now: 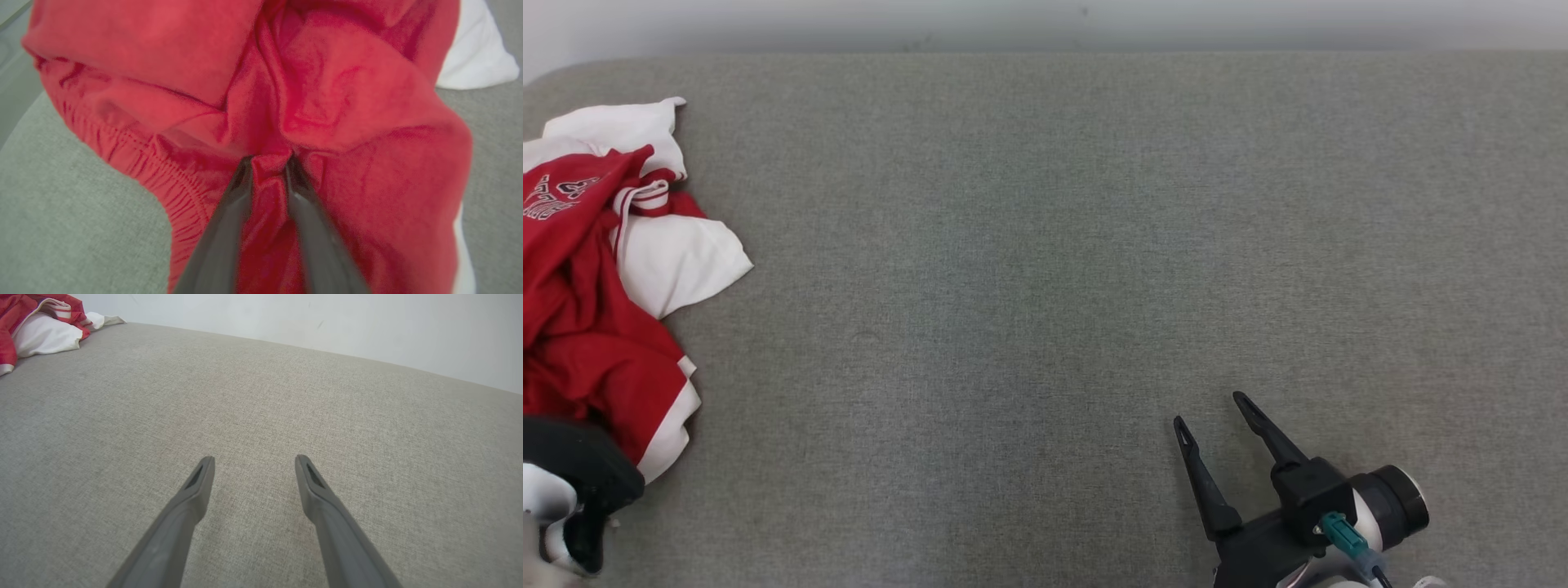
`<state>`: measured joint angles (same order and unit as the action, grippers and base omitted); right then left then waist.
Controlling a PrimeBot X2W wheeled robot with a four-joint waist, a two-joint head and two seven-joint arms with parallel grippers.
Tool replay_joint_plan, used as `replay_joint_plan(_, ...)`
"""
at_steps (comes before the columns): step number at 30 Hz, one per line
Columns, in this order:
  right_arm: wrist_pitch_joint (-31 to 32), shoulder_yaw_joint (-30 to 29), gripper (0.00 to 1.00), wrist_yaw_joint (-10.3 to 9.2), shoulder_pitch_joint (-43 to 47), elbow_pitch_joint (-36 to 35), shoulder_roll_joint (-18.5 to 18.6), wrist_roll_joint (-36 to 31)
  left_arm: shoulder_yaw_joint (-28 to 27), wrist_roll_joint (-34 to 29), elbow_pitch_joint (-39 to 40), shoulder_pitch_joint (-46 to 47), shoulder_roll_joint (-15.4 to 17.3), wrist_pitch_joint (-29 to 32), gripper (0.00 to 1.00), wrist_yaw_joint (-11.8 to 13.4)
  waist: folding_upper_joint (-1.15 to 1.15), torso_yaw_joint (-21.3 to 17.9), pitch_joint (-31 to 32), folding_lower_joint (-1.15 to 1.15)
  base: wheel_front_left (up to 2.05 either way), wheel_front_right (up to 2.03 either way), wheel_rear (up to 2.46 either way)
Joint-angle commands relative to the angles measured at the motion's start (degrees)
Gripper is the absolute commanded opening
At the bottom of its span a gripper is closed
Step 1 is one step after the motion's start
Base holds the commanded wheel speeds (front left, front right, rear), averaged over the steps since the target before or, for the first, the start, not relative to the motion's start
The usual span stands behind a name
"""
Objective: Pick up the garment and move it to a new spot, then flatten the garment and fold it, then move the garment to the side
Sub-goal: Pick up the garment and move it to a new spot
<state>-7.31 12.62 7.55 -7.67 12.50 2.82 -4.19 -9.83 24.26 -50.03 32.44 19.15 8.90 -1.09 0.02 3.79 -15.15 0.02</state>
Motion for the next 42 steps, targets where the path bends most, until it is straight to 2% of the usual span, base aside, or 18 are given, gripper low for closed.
replay_joint_plan(1,-0.5,0.2,1.00,-0.12,0.6,0.3,0.1,0.6,0.1,-0.5,-0.2,0.2,1.2,-0.3,0.00,-0.3,-0.02,-0.3,1.3,-0.02,0.00,0.00,0.00)
replay_joint_plan(7,-1.6,0.9,1.00,-0.12,1.4,2.1,0.1,2.8,0.6,-0.9,1.7,0.6,3.8,-1.6,0.00,-1.9,-0.02,-0.1,6.1,-0.02,0.00,0.00,0.00)
replay_joint_plan(11,-2.7,1.7,1.00,-0.12,2.7,3.9,0.1,4.8,0.5,-1.1,5.1,0.0,7.5,-1.6,0.00,-3.4,-0.02,-0.7,10.6,-0.02,0.00,0.00,0.00)
replay_joint_plan(16,-3.9,1.6,1.00,-0.12,4.1,5.6,0.1,6.4,2.2,-1.3,13.8,2.9,12.1,-0.5,0.00,-5.2,-0.02,-1.9,14.8,-0.02,0.00,0.00,0.00)
replay_joint_plan(20,-4.5,1.0,1.00,-0.12,4.5,6.7,0.1,7.2,4.7,0.2,22.0,6.2,13.0,1.6,0.00,-5.9,-0.02,-3.3,16.8,-0.02,0.00,0.00,0.00)
replay_joint_plan(24,-5.3,-0.1,1.00,-0.12,4.2,7.6,0.1,7.5,7.9,1.4,29.6,9.8,10.8,3.1,0.00,-6.2,-0.02,-5.6,17.9,-0.02,0.00,0.00,0.00)
replay_joint_plan(31,-5.8,0.0,1.00,-0.12,3.1,8.5,0.1,7.6,12.5,3.0,38.0,12.1,3.3,4.7,0.00,-5.1,-0.02,-12.2,18.1,-0.02,0.00,0.00,0.00)
replay_joint_plan(38,-5.9,0.3,1.00,-0.12,1.9,8.5,0.1,7.1,16.8,4.7,40.2,11.0,-4.0,3.2,0.00,-4.7,-0.02,-19.3,16.1,-0.02,0.00,0.00,0.00)
replay_joint_plan(42,-5.9,-0.2,1.00,-0.12,1.5,8.3,0.1,6.9,19.3,5.5,38.6,8.4,-7.6,2.5,0.00,-4.5,-0.02,-21.8,14.6,-0.02,0.00,0.00,0.00)
